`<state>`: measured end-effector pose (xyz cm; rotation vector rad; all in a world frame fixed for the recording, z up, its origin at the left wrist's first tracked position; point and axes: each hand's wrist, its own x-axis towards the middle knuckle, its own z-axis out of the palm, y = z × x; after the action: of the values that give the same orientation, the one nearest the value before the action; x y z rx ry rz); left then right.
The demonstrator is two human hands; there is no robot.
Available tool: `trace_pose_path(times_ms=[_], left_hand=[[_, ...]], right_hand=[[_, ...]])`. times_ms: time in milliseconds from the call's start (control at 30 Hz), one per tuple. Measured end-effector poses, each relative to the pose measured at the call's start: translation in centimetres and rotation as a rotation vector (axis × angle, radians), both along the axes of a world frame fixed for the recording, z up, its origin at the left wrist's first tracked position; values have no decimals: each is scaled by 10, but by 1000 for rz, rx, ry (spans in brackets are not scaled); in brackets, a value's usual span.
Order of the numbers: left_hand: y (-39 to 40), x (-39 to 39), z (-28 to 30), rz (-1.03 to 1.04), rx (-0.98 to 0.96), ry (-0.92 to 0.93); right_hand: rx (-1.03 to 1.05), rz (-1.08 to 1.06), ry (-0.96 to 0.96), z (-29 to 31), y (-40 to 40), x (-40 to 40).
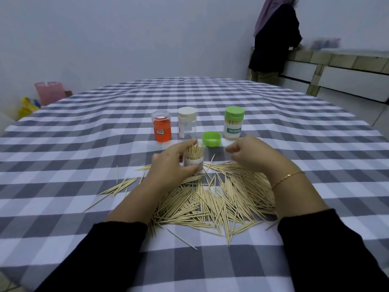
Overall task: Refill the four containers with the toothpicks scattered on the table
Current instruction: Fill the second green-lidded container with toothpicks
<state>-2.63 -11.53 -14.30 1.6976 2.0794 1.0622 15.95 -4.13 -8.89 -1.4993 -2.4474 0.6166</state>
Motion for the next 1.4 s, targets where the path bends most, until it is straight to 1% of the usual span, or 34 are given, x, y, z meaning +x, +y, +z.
trace_pose_path(times_ms=[100, 200, 500, 800, 900, 1033, 1167, 1333, 1400], left_hand=[[0, 0, 0, -3, 2, -14], [0, -1, -1, -3, -2, -25], [0, 0, -1, -3, -1, -28], [0, -1, -2, -11, -6, -48], [-1, -1, -1, -12, -6, -46], [-2, 0, 0, -8, -11, -42], [-1, 1, 1, -3, -17, -40], [-3, 2, 2, -4, -12, -38], [-3, 2, 3, -6, -9, -34]], right_hand=[[-83, 4, -231, 3, -1, 6], [-96, 20, -327, 5, -3, 7], [-79, -2, -272, -13, -3, -10], [-86, 52, -420, -7, 1, -1], [-59, 54, -464, -10, 2, -3], [-15, 20, -457, -16, 6, -6], [40, 33, -446, -19, 7, -8], [96, 31, -510, -22, 5, -16], [123, 18, -507, -23, 5, -21]])
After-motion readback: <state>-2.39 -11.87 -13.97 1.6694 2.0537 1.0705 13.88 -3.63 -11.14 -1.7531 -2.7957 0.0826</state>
